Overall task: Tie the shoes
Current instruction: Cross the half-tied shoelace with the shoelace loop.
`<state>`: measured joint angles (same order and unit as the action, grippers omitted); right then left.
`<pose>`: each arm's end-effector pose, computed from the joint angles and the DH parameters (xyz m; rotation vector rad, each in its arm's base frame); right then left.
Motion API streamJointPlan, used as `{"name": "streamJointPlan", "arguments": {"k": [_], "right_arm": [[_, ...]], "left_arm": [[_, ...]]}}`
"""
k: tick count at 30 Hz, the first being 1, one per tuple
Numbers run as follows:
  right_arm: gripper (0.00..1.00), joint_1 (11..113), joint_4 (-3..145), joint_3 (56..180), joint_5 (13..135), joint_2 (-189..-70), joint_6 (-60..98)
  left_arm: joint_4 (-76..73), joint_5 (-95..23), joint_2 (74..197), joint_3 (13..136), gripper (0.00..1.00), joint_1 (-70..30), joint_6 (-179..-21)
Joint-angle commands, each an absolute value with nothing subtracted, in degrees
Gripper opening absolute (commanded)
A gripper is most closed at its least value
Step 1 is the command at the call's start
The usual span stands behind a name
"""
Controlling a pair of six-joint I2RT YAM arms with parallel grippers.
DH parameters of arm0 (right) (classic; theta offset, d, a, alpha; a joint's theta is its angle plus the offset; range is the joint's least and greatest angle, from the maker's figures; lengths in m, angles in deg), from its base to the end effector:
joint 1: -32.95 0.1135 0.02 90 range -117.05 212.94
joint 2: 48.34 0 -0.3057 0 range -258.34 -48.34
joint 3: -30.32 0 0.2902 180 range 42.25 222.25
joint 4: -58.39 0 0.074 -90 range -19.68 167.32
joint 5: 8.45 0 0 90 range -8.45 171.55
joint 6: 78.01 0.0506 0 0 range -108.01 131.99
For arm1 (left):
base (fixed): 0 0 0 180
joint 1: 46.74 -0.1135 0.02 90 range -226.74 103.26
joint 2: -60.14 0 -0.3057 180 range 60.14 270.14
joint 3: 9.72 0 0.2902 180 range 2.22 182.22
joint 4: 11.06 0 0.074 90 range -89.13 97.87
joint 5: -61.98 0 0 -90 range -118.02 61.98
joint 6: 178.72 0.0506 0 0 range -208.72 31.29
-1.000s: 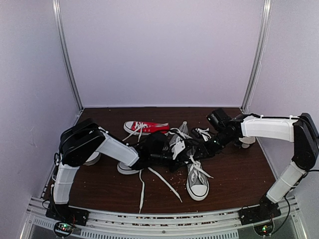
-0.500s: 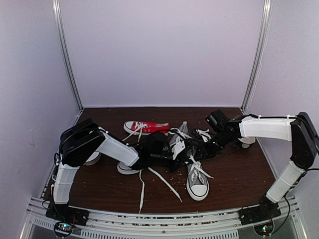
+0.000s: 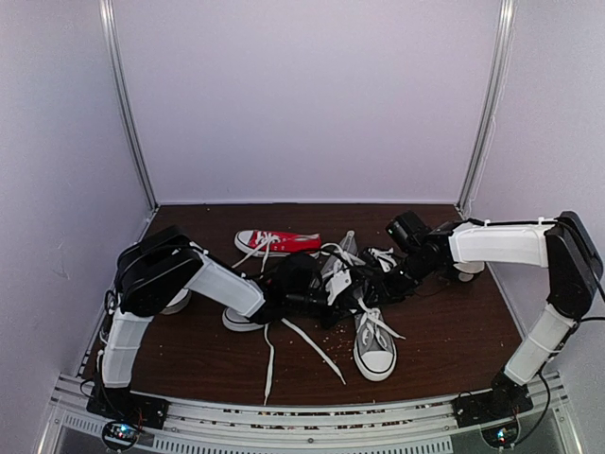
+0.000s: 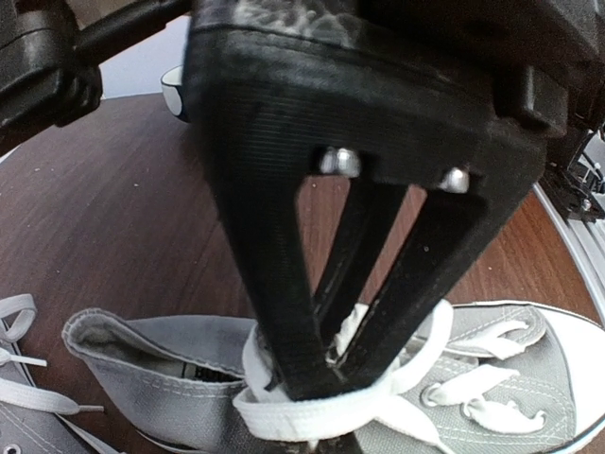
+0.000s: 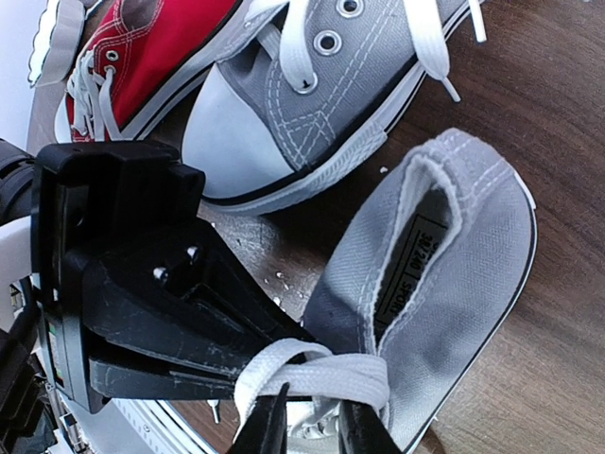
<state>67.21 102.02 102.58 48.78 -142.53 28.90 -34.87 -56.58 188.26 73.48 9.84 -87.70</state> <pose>0.2819 0.2252 0.2039 -0.6053 2.7717 1.0156 0.2688 -0.4513 0.1064 1.2892 1.6090 -1.1066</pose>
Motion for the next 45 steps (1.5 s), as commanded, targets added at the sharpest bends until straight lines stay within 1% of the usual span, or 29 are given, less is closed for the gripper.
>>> {"name": "streamJointPlan", "arguments": {"k": [1, 4, 10, 11, 23, 28, 34, 37, 42, 45], "right_arm": [[0.21, 67.84, 102.58, 101.57, 48.95, -143.56, 28.88], [0.18, 67.91, 103.27, 101.68, 49.19, -143.96, 28.33], [0.01, 68.10, 105.75, 103.16, 50.17, -143.70, 26.49], [0.00, 68.04, 106.53, 103.72, 50.76, -143.23, 26.03], [0.00, 66.56, 109.73, 106.20, 49.92, -139.32, 24.12], [0.00, 66.64, 108.59, 105.44, 48.89, -140.42, 24.91], [0.13, 67.79, 107.22, 104.80, 48.86, -142.50, 26.05], [0.15, 68.07, 107.61, 105.00, 49.73, -143.42, 26.06], [0.15, 68.23, 108.49, 105.15, 52.51, -143.88, 26.14], [0.12, 68.43, 109.04, 105.61, 54.74, -144.03, 26.07]], "left_arm": [[-37.77, -57.76, 188.77, 75.25, 0.03, 9.42, -88.28], [-37.80, -57.59, 188.75, 75.17, 0.03, 9.41, -88.36], [-37.88, -57.29, 188.64, 74.84, 0.03, 9.42, -88.43], [-37.92, -57.28, 188.55, 74.70, 0.03, 9.42, -88.37], [-37.18, -56.88, 188.40, 74.46, 0.03, 9.42, -87.93], [-37.41, -56.93, 188.37, 74.46, 0.03, 9.42, -87.90], [-37.49, -56.91, 188.29, 74.37, 0.04, 9.41, -87.92], [-37.52, -57.02, 188.30, 74.37, 0.04, 9.41, -88.01], [-37.76, -57.31, 188.42, 74.44, 0.04, 9.42, -88.19], [-37.88, -57.42, 188.55, 74.55, 0.04, 9.42, -88.27]]}}
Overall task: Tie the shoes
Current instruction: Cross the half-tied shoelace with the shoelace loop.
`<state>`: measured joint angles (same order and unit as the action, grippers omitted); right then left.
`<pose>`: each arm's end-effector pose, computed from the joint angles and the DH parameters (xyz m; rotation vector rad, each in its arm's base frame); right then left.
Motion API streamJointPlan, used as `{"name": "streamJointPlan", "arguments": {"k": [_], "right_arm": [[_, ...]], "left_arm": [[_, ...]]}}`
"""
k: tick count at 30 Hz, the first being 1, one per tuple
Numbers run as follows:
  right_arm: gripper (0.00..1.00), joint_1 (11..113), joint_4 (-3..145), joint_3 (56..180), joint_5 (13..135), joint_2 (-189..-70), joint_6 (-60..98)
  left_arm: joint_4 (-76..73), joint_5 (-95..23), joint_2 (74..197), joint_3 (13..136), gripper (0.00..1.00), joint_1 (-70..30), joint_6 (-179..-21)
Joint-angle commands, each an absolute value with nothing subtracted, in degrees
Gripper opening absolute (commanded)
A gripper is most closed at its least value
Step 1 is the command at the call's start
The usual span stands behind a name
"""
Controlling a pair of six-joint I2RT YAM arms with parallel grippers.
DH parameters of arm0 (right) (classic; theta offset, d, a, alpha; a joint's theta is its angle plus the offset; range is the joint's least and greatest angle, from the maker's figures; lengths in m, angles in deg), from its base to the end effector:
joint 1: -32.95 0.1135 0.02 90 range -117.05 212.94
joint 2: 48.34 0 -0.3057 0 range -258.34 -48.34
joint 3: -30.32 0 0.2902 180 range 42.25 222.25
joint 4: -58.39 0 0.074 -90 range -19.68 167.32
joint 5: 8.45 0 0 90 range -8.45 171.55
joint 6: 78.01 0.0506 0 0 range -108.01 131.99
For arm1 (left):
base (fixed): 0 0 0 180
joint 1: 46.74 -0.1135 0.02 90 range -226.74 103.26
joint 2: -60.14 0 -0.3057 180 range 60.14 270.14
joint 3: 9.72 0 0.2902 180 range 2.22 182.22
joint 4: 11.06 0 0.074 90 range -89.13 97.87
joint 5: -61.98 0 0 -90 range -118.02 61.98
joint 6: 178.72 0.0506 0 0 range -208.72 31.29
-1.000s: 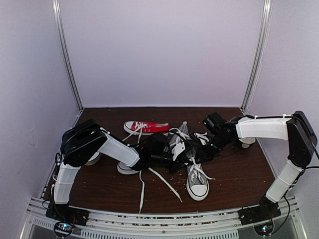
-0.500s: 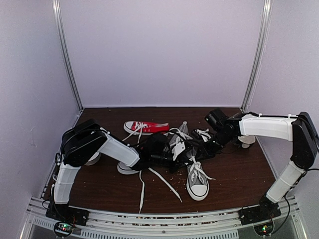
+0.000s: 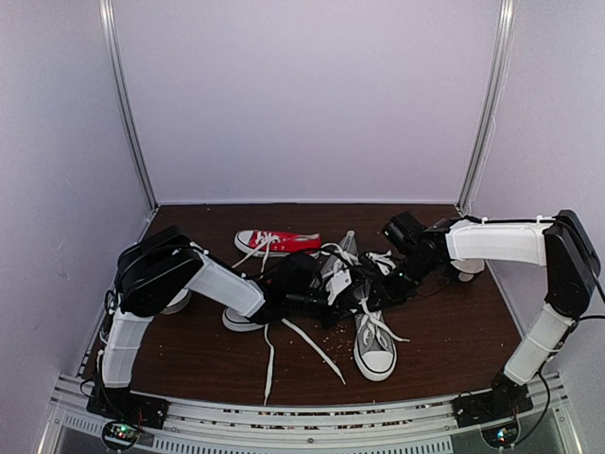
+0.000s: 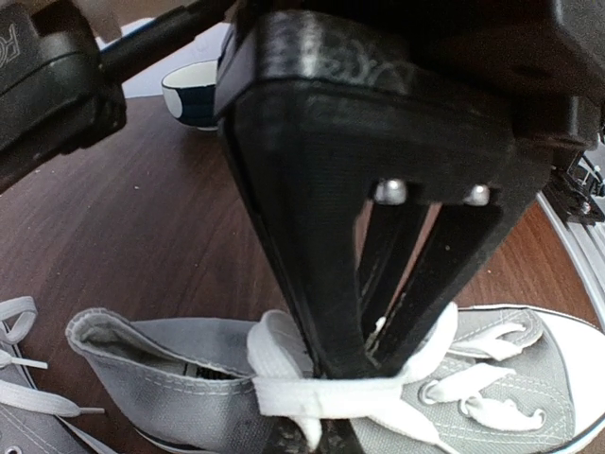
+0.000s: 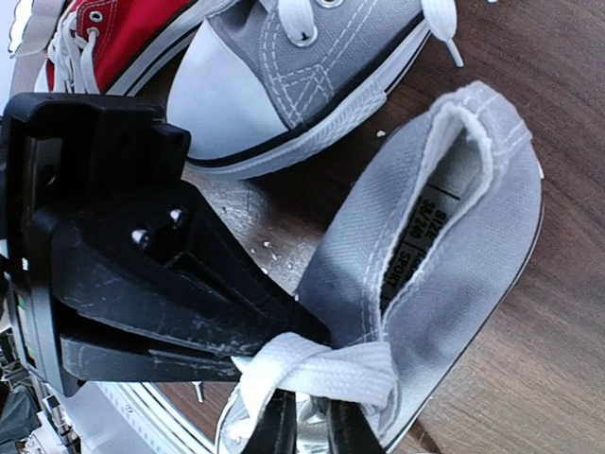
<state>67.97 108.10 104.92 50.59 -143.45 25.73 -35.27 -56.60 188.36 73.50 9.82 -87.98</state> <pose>0.2789 0.2272 0.2058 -0.6742 2.8292 0.9419 0.2691 -0.4515 0.1064 1.2839 1.6073 -1.1104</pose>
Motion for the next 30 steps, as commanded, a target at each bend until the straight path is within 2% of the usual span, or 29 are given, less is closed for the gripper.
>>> {"name": "streamJointPlan", "arguments": {"k": [1, 16, 18, 22, 30], "right_arm": [[0.12, 68.49, 109.15, 105.79, 55.21, -144.19, 26.07], [0.16, 71.48, 110.95, 108.23, 60.54, -146.82, 25.63], [0.14, 71.93, 111.09, 108.67, 61.22, -147.17, 25.46], [0.01, 72.06, 112.03, 109.50, 62.46, -146.90, 24.66], [0.00, 71.21, 113.97, 110.91, 60.76, -143.44, 23.87]], "left_arm": [[-37.89, -57.51, 188.55, 74.55, 0.04, 9.41, -88.30], [-38.25, -57.89, 188.72, 74.63, 0.05, 9.42, -88.45], [-38.27, -57.87, 188.72, 74.57, 0.04, 9.42, -88.46], [-38.18, -57.81, 188.72, 74.48, 0.04, 9.42, -88.45], [-38.07, -57.80, 188.72, 74.38, 0.04, 9.42, -88.37]]}}
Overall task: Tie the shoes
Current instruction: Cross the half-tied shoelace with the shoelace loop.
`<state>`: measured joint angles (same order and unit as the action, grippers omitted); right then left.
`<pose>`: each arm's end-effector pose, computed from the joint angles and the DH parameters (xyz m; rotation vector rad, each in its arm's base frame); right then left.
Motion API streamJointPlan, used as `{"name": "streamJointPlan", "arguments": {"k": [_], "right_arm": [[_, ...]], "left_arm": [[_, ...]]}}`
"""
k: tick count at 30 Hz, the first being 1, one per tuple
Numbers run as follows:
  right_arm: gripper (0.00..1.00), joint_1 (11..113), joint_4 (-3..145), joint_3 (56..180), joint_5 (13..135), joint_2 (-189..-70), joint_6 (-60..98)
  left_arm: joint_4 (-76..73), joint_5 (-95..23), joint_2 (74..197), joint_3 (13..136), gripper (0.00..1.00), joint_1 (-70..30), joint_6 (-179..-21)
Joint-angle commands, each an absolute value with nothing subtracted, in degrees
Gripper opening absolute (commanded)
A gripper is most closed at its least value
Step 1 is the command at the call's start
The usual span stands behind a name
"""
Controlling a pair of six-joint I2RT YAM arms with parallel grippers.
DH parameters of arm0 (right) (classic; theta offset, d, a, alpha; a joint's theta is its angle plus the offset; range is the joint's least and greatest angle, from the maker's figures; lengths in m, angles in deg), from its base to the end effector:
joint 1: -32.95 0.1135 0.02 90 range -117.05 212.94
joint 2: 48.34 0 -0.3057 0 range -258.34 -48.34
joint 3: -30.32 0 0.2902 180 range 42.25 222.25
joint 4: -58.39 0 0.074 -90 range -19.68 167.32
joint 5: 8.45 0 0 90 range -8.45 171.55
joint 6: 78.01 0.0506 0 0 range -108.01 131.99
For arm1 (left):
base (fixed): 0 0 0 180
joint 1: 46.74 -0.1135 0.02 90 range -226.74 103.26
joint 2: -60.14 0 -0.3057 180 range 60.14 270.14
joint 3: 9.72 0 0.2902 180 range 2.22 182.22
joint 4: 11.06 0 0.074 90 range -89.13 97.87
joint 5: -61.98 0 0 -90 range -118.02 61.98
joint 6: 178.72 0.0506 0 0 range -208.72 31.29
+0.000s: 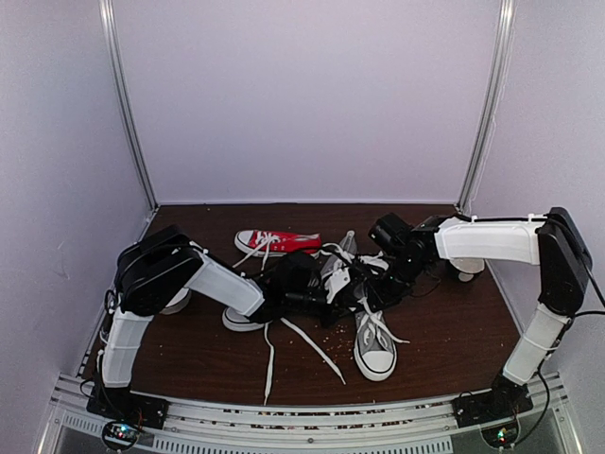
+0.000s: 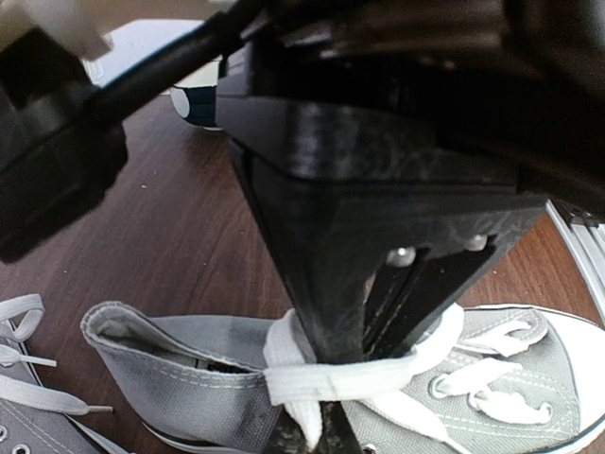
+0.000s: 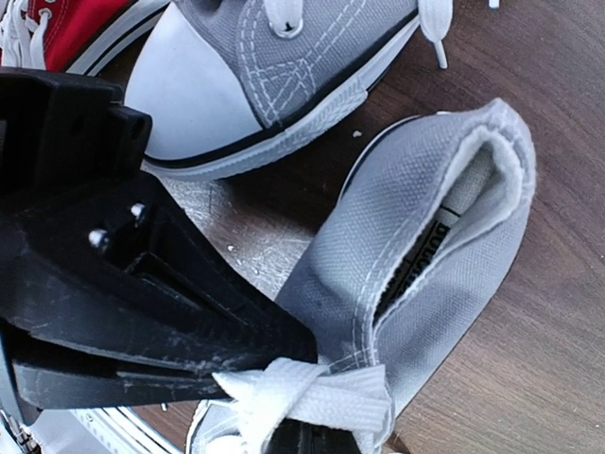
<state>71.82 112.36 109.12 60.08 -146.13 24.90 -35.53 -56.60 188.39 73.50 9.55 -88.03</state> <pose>0.2775 0.2474 0.2062 -0.7463 2.8637 0.6980 0.2714 -0.4504 0.1067 1.2775 1.6061 -1.1085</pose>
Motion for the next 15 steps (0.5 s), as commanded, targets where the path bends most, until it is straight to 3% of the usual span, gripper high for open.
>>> {"name": "streamJointPlan", "arguments": {"k": [1, 15], "right_arm": [[0.00, 70.87, 114.11, 111.10, 60.20, -142.98, 23.86], [0.00, 67.70, 113.27, 110.73, 54.83, -140.48, 24.07]], "left_arm": [[-38.00, -57.77, 188.77, 74.37, 0.04, 9.42, -88.36], [-37.53, -57.70, 188.81, 74.55, 0.04, 9.42, -88.22]]}}
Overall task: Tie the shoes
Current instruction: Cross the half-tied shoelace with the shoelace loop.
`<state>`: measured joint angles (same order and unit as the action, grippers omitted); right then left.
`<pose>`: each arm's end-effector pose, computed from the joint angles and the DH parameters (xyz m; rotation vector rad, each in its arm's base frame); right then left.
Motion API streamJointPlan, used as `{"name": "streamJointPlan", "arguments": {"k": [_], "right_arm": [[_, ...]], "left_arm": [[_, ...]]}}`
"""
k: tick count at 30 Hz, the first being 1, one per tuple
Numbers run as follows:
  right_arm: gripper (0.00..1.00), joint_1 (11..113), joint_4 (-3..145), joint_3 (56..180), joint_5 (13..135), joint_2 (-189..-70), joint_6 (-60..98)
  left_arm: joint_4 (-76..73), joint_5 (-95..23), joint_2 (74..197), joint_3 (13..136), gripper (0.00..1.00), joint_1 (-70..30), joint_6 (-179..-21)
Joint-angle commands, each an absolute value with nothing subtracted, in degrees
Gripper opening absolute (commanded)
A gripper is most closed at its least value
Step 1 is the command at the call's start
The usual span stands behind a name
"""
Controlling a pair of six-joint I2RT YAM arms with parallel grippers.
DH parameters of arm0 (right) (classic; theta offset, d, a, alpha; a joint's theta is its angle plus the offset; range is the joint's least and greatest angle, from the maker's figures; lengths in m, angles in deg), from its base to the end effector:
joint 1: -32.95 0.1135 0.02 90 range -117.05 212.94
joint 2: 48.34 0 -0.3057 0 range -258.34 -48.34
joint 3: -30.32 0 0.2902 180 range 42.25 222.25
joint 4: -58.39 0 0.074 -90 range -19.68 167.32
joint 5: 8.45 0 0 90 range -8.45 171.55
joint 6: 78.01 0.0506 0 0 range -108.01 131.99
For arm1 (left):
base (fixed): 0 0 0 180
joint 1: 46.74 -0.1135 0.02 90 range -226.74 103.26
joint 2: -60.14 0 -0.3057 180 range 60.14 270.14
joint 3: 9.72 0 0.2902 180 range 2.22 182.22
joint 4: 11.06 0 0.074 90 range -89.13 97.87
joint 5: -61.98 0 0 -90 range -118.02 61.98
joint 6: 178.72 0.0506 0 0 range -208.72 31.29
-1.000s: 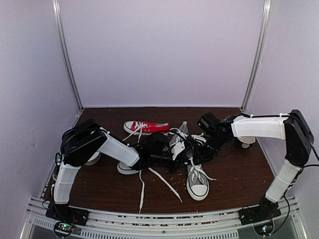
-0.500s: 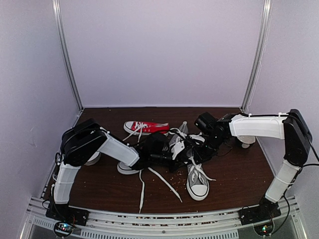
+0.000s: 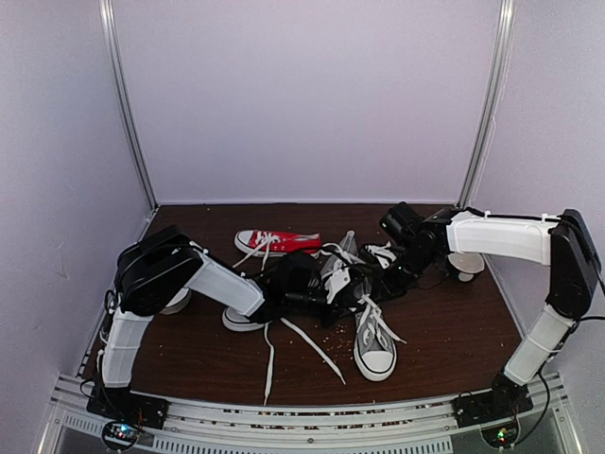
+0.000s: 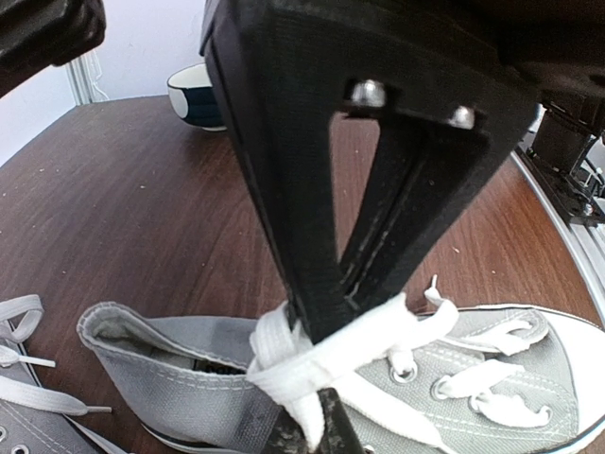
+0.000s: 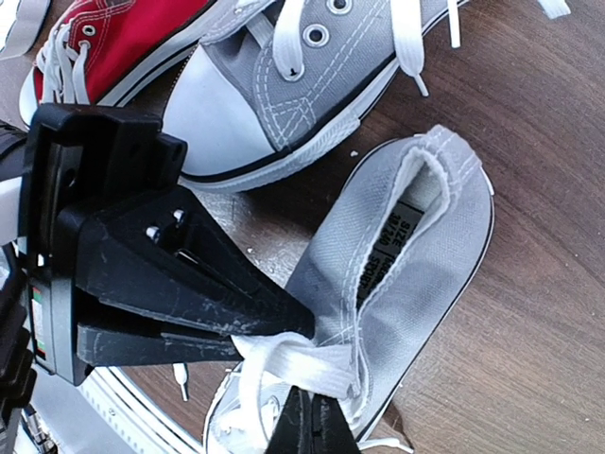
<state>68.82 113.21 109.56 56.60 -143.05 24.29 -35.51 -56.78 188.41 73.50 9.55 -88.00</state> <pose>0.2834 0.2313 0.2279 -0.7019 2.8180 0.7918 0.2712 -0.4504 0.1065 1.2801 1.6052 -1.1111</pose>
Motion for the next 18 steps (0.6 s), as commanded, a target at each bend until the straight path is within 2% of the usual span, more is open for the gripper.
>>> {"name": "streamJointPlan", "arguments": {"k": [1, 6, 18], "right_arm": [[0.00, 67.40, 112.96, 110.57, 54.04, -140.18, 24.16], [0.00, 66.30, 114.08, 110.22, 49.52, -140.05, 23.14], [0.00, 62.39, 112.82, 105.82, 48.21, -137.26, 22.26]], "left_arm": [[-37.53, -57.79, 188.81, 74.55, 0.04, 9.41, -88.19], [-36.58, -57.70, 188.75, 74.55, 0.04, 9.42, -88.26], [-34.74, -57.97, 187.37, 72.89, 0.00, 9.42, -88.26]]}}
